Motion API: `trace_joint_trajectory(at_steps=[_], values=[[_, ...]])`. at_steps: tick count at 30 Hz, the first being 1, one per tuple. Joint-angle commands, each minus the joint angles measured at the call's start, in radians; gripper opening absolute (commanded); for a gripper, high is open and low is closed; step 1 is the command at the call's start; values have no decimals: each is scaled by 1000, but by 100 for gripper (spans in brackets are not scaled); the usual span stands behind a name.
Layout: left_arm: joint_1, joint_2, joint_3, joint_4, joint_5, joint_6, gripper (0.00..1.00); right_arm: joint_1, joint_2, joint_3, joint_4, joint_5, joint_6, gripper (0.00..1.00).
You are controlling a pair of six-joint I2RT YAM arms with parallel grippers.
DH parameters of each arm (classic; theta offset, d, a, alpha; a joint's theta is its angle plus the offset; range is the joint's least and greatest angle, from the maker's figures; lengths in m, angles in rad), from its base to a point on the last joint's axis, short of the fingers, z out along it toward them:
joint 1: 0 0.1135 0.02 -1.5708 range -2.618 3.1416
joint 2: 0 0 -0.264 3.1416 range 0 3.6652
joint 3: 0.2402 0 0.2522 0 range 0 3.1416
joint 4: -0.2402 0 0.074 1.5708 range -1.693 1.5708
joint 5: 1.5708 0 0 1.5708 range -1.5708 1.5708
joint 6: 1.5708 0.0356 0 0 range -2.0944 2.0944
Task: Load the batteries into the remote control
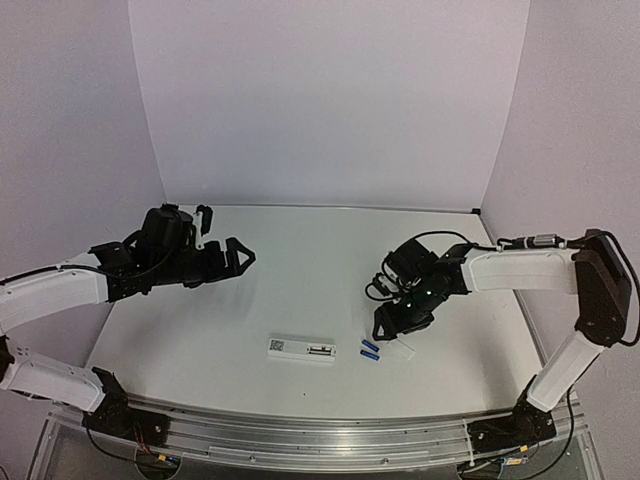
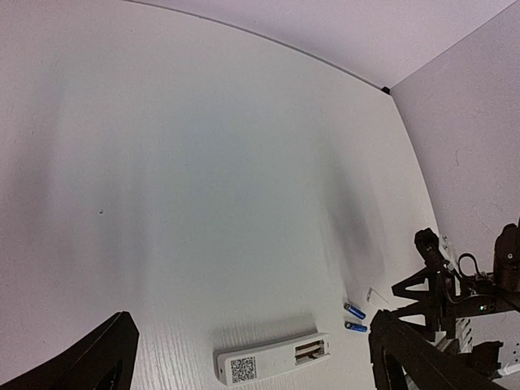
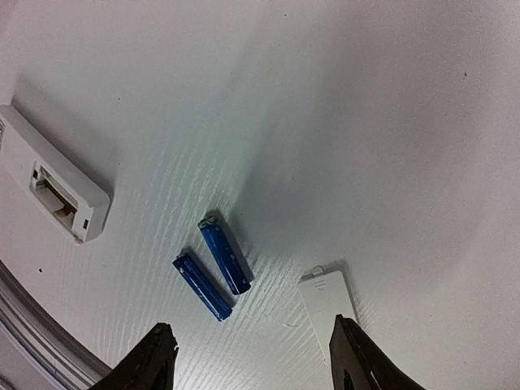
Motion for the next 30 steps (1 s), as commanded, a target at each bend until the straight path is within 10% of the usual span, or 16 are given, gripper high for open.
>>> trace_joint_trajectory(at_steps=[1, 30], values=[[-1, 23, 17, 27, -16, 30, 100, 23, 56, 44, -22, 8, -92, 57], [-1, 134, 0, 47, 99, 26, 100, 58, 188, 66, 6, 51, -182, 36]])
